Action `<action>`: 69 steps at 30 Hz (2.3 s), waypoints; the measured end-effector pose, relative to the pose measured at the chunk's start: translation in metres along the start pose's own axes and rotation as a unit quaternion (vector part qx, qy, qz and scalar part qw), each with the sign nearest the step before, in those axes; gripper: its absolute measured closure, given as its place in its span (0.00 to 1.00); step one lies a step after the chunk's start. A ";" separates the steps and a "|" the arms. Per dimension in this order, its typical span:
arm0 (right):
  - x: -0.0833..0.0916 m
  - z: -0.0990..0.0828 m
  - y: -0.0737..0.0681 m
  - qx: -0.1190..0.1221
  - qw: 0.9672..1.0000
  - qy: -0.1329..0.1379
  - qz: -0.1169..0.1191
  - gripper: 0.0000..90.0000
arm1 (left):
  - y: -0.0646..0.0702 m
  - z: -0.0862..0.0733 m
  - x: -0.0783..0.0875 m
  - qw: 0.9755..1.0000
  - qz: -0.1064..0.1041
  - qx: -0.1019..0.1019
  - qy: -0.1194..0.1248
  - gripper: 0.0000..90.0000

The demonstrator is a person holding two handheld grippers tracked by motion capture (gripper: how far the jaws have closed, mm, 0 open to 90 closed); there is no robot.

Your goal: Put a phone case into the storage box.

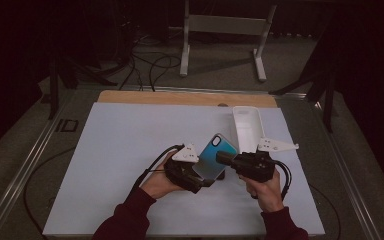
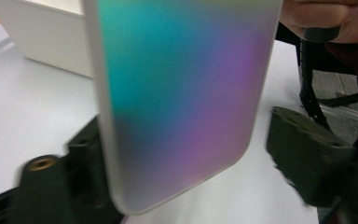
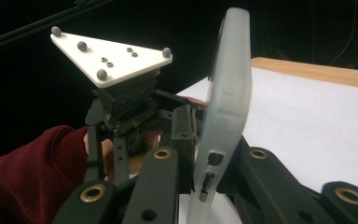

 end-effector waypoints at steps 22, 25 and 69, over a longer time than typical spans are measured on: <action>-0.002 -0.001 0.005 0.025 0.998 -0.040 -0.030 0.41 | 0.006 -0.013 0.007 0.999 0.006 -0.032 0.030 0.90; -0.005 -0.003 0.004 0.038 0.995 -0.058 -0.066 0.33 | 0.005 -0.013 0.006 0.999 0.019 -0.031 0.031 0.90; -0.015 0.009 -0.006 -0.017 0.985 -0.027 -0.172 0.10 | 0.007 -0.014 0.005 0.991 0.131 -0.024 0.026 0.90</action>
Point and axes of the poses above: each handheld gripper's, and its own axes: x roughly backward along the jaws, z roughly out of its top, y roughly to its right, the point moved 2 cm from there along -x, roughly forward along the jaws, and after that the axes turned 1 degree about x, right-handed, at the moved point
